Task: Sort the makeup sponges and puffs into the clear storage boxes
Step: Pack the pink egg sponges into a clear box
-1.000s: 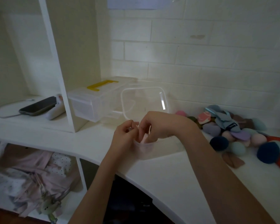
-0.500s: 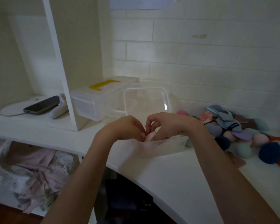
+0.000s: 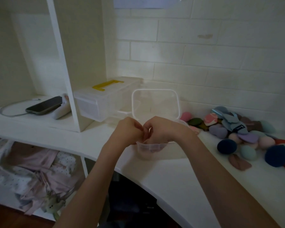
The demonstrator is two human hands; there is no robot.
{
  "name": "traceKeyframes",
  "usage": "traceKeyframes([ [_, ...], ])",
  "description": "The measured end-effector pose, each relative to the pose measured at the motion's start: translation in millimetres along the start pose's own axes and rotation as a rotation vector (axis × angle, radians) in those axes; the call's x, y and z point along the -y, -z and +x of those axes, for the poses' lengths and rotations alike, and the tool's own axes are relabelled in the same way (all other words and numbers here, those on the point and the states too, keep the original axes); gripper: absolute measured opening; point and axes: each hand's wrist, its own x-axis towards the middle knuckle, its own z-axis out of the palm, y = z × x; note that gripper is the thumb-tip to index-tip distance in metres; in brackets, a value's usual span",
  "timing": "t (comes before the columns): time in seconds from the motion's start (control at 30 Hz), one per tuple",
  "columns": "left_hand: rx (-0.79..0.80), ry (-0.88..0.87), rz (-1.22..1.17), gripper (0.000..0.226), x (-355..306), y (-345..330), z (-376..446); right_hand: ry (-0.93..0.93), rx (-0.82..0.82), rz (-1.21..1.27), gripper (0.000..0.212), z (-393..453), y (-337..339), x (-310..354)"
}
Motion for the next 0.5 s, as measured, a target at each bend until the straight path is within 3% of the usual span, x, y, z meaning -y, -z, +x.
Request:
traceKeyframes([
  [0.2, 0.044, 0.019, -0.077, 0.012, 1, 1, 0, -0.062, 0.275, 0.487, 0.017, -16, 30, -16],
  [0.3, 0.052, 0.028, -0.102, 0.008, 2, 0, -1, -0.105, 0.226, 0.401, 0.018, -12, 27, -16],
  [0.4, 0.038, 0.046, -0.189, 0.018, 7, -2, 0, -0.142, 0.176, 0.135, 0.013, -3, 16, -12],
  [0.5, -0.001, 0.031, -0.229, 0.021, 11, -5, -2, -0.083, 0.163, 0.171, 0.014, 0, 11, -13],
])
